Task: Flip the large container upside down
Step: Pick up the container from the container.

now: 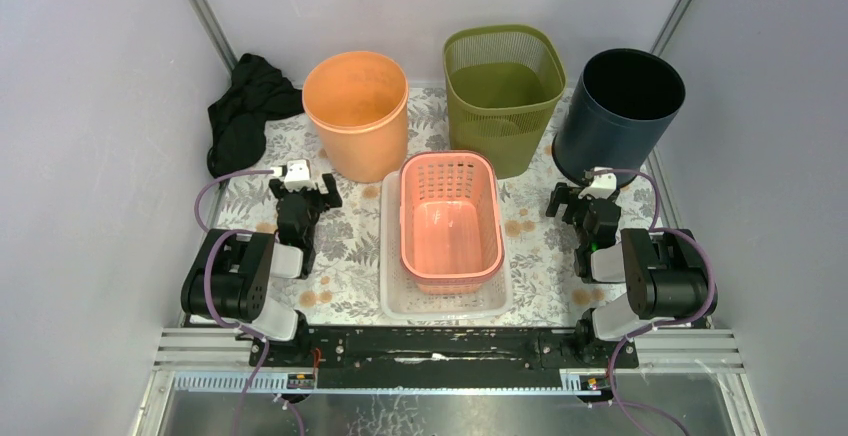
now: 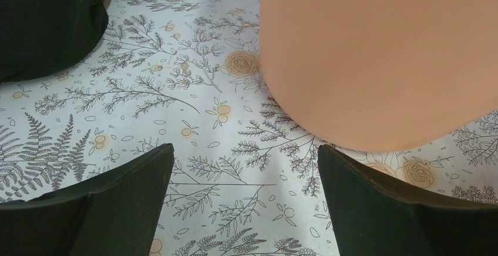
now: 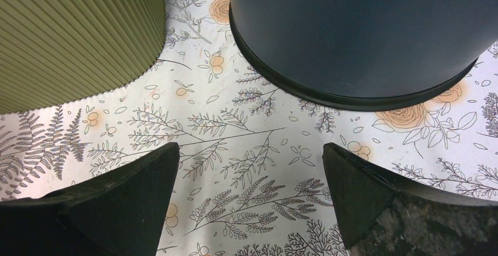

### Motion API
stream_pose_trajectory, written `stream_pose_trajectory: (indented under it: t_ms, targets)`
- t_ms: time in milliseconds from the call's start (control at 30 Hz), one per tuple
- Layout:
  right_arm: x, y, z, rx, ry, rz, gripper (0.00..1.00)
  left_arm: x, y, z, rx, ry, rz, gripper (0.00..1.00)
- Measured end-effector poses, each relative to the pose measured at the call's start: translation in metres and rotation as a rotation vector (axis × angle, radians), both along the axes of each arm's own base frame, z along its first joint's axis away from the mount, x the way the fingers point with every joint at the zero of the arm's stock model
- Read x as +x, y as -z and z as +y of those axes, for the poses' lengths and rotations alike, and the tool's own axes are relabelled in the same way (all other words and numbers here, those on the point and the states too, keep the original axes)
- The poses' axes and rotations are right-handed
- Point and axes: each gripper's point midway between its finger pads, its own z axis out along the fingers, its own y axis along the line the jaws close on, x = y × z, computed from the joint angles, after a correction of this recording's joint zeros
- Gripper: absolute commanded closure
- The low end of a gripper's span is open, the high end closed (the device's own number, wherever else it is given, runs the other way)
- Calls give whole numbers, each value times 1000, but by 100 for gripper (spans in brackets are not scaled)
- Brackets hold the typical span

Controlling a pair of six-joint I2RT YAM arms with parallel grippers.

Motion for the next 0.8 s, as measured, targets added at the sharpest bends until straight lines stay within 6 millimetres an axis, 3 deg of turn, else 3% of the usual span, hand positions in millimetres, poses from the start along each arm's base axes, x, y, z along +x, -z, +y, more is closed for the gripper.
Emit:
stream_pose_trajectory:
  t_ms: [567,700,800]
  targets:
    - [0,-2,-4,0,26,-10,1,0,-1,-3,6,16,0,0]
    - [-11,-9,-13,5,86,-47,1,-6,-16,-12,20,24,-30,0]
    - [-20,-33,-13,11,88,-109,1,-9,-32,-18,19,26,-53,0]
